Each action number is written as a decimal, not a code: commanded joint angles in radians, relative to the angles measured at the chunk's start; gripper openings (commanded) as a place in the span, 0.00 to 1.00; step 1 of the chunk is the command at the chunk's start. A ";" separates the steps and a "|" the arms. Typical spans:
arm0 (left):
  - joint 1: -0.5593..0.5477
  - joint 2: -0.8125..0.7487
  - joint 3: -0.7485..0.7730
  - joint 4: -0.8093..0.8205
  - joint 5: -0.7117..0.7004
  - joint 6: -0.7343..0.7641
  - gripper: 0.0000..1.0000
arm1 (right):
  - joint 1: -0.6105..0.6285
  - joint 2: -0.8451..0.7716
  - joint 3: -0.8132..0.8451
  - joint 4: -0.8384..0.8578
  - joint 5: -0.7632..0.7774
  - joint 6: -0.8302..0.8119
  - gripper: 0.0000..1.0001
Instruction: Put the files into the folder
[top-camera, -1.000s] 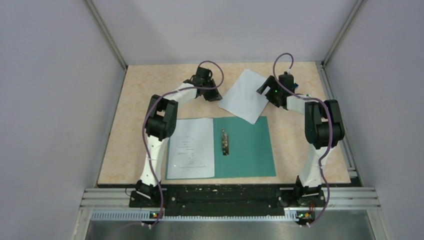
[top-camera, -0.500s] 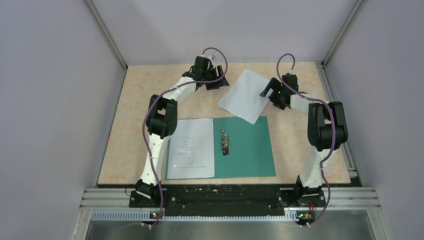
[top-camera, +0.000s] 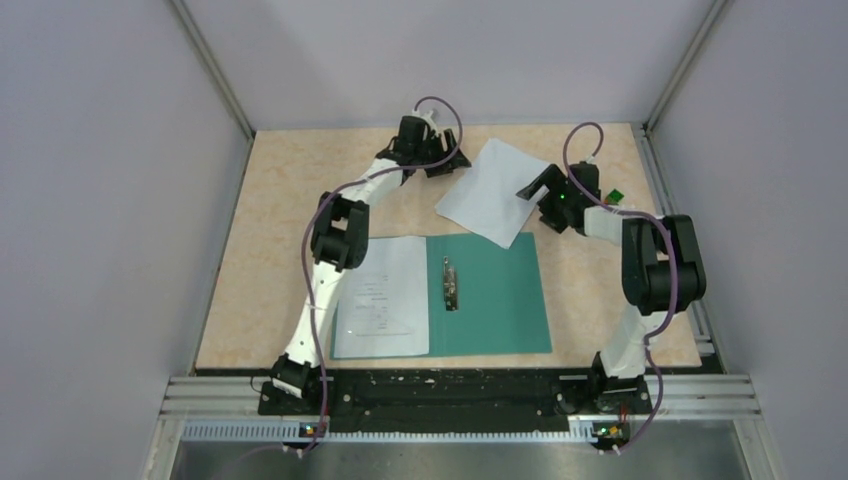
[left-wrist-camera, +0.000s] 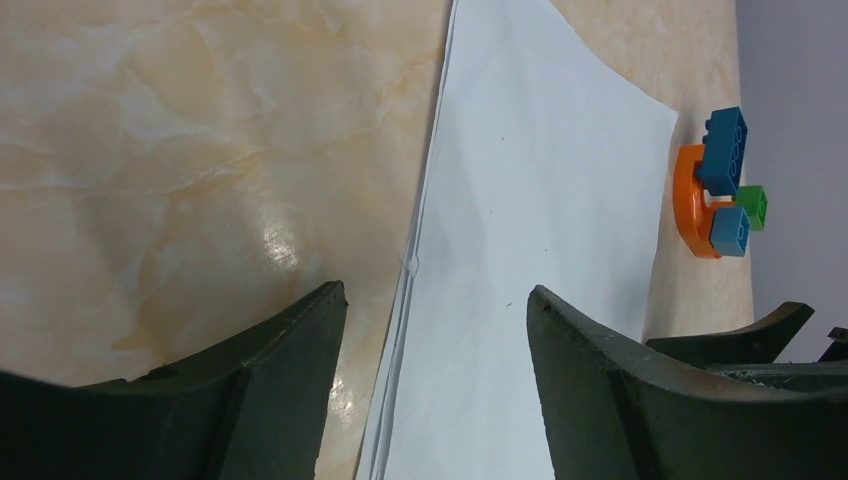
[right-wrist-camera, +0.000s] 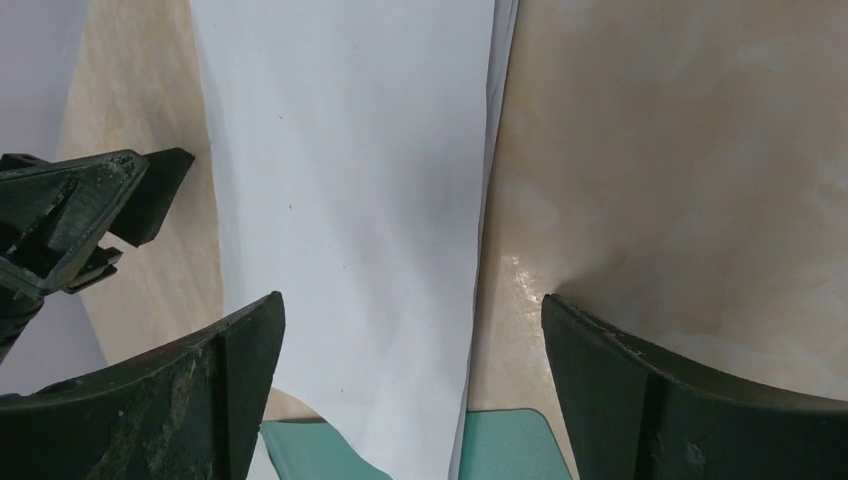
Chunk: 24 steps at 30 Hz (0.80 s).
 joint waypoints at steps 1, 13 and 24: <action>-0.025 0.032 0.024 -0.058 -0.012 -0.008 0.72 | 0.021 0.006 -0.037 -0.013 0.036 0.062 0.99; -0.096 0.023 0.024 -0.267 -0.023 0.078 0.72 | 0.043 0.152 0.084 -0.007 -0.007 0.051 0.99; -0.090 -0.006 0.022 -0.323 0.038 0.128 0.75 | 0.045 0.233 0.191 0.005 -0.106 0.005 0.99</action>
